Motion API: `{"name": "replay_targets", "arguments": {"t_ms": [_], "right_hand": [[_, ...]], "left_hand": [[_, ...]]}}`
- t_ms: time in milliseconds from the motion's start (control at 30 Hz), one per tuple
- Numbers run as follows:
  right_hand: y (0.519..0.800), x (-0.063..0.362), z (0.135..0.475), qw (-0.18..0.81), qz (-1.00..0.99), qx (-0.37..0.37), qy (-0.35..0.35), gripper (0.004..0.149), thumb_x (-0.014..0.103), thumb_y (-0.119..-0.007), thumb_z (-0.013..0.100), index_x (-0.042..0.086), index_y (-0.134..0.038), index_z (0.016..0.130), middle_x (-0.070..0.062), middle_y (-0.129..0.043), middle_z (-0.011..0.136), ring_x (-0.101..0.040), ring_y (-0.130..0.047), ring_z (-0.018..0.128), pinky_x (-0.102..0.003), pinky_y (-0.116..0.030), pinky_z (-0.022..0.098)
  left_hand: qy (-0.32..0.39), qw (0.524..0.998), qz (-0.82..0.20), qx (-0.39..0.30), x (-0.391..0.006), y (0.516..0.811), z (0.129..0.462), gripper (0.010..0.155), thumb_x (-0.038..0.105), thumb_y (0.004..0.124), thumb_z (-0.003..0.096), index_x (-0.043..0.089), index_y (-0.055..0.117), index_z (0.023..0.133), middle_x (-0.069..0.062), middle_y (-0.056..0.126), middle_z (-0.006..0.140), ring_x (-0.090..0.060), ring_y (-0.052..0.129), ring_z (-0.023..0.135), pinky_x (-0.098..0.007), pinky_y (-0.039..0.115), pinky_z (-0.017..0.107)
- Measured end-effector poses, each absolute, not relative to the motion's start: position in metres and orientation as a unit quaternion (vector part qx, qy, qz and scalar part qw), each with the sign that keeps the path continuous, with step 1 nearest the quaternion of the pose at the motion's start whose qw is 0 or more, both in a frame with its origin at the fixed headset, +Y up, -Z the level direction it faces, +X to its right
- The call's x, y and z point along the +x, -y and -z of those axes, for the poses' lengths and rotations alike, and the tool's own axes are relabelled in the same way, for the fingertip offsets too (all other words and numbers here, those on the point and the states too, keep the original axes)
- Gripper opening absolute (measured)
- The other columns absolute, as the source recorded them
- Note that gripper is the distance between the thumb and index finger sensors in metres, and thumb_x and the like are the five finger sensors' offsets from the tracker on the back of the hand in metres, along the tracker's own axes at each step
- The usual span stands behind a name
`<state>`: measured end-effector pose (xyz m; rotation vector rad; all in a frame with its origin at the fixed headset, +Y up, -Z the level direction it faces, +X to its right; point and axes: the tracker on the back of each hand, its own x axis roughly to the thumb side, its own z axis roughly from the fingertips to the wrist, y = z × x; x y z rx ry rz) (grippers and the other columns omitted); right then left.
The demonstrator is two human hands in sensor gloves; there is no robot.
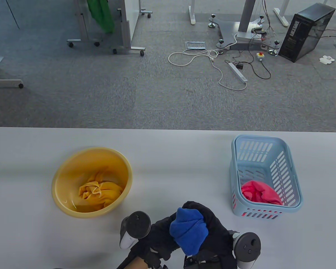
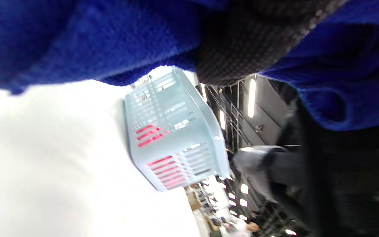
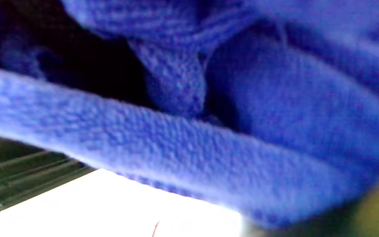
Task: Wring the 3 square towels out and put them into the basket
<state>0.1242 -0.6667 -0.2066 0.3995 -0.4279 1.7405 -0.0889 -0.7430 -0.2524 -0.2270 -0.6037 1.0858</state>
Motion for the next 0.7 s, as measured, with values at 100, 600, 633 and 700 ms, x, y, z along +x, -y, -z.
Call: {"name": "replay_targets", "arguments": {"t_ms": [100,600,633,700], "right_hand": [[0.662,0.131,0.202,0.598,-0.759,0.156,0.206,0.055,0.033,-0.097,0.05,0.026,-0.069,0.097,-0.006,-0.079,0.1,-0.037,-0.083,0.089,-0.069,-0.058,0.072],[0.663,0.146,0.201,0.58,-0.779,0.085,0.222,0.056,0.039,-0.101,0.047,0.024,-0.076,0.095,-0.01,-0.072,0.106,-0.043,-0.074,0.095,-0.07,-0.053,0.073],[0.665,0.147,0.202,0.586,-0.776,0.082,0.218,0.056,0.04,-0.101,0.047,0.024,-0.076,0.095,-0.011,-0.072,0.106,-0.044,-0.073,0.095,-0.07,-0.053,0.072],[0.667,0.148,0.203,0.589,-0.776,0.072,0.212,0.057,0.04,-0.101,0.047,0.023,-0.076,0.095,-0.012,-0.071,0.106,-0.044,-0.073,0.094,-0.07,-0.054,0.072]], "left_hand": [[0.268,0.809,-0.515,-0.091,-0.091,0.742,0.251,0.075,0.033,0.095,0.0479,0.029,0.057,0.112,-0.004,0.091,0.073,-0.034,0.086,0.079,-0.074,0.05,0.068],[0.182,0.788,-0.588,-0.014,-0.11,0.745,0.25,0.051,0.049,0.089,0.0512,0.029,0.083,0.098,-0.004,0.096,0.06,-0.034,0.093,0.066,-0.07,0.059,0.064],[0.176,0.782,-0.597,-0.011,-0.111,0.744,0.25,0.051,0.049,0.089,0.0513,0.029,0.083,0.098,-0.004,0.096,0.06,-0.034,0.093,0.066,-0.07,0.059,0.064],[0.162,0.771,-0.616,-0.01,-0.113,0.744,0.251,0.051,0.05,0.089,0.0513,0.03,0.084,0.098,-0.004,0.096,0.061,-0.034,0.092,0.067,-0.069,0.06,0.065]]}}
